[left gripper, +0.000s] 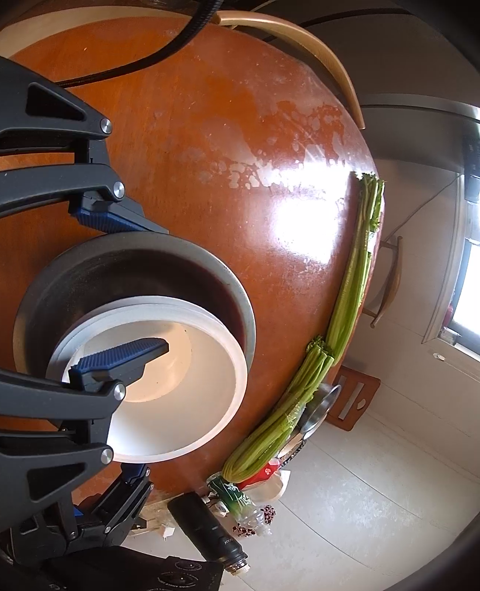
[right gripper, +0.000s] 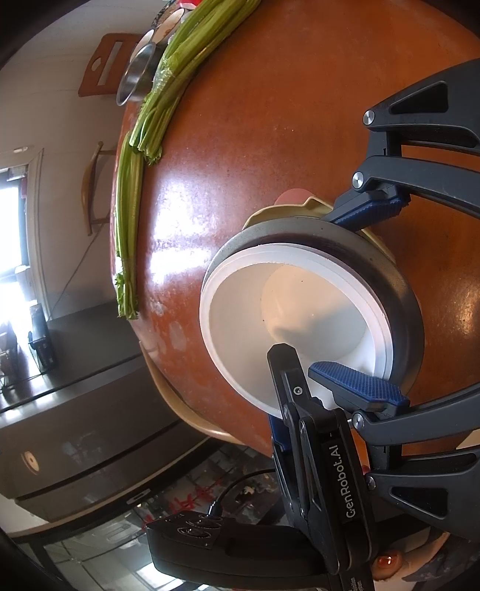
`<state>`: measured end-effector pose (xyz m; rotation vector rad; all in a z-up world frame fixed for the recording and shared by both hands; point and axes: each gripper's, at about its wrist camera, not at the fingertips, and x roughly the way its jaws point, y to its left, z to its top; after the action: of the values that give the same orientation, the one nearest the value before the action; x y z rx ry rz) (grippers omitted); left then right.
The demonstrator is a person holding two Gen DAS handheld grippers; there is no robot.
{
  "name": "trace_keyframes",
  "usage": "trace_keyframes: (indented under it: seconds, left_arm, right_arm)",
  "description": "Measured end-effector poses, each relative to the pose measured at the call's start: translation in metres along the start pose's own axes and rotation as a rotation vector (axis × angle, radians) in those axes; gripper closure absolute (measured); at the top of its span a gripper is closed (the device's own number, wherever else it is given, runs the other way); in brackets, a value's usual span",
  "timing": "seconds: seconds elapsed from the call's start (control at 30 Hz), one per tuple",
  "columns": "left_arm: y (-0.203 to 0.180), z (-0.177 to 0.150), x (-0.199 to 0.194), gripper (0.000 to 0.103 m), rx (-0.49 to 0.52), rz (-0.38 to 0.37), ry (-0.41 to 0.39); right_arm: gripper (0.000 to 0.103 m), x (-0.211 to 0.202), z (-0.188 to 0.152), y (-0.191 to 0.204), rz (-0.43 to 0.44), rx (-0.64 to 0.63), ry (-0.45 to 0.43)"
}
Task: Organize plates and bowls
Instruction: 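Carry the bowl stack with both grippers and lower it onto the plate stack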
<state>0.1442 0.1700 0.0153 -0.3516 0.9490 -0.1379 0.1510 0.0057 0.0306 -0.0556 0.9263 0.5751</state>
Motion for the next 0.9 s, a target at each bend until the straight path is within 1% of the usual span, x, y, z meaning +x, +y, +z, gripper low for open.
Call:
trace_keyframes:
  seconds: [0.27,0.67,0.9]
  left_arm:
    - [-0.004,0.002,0.008,0.051,0.015,0.013,0.003]
    - [-0.004,0.000,0.015,0.051,0.015,0.026,0.013]
    - [-0.006,-0.001,0.017,0.051,0.025,0.047,0.004]
  right_arm:
    - [0.032,0.004,-0.001,-0.006,-0.004,0.000,0.001]
    - [0.032,0.006,-0.005,-0.004,-0.021,-0.009,-0.004]
    - [0.032,0.007,-0.006,-0.004,-0.049,-0.021,-0.015]
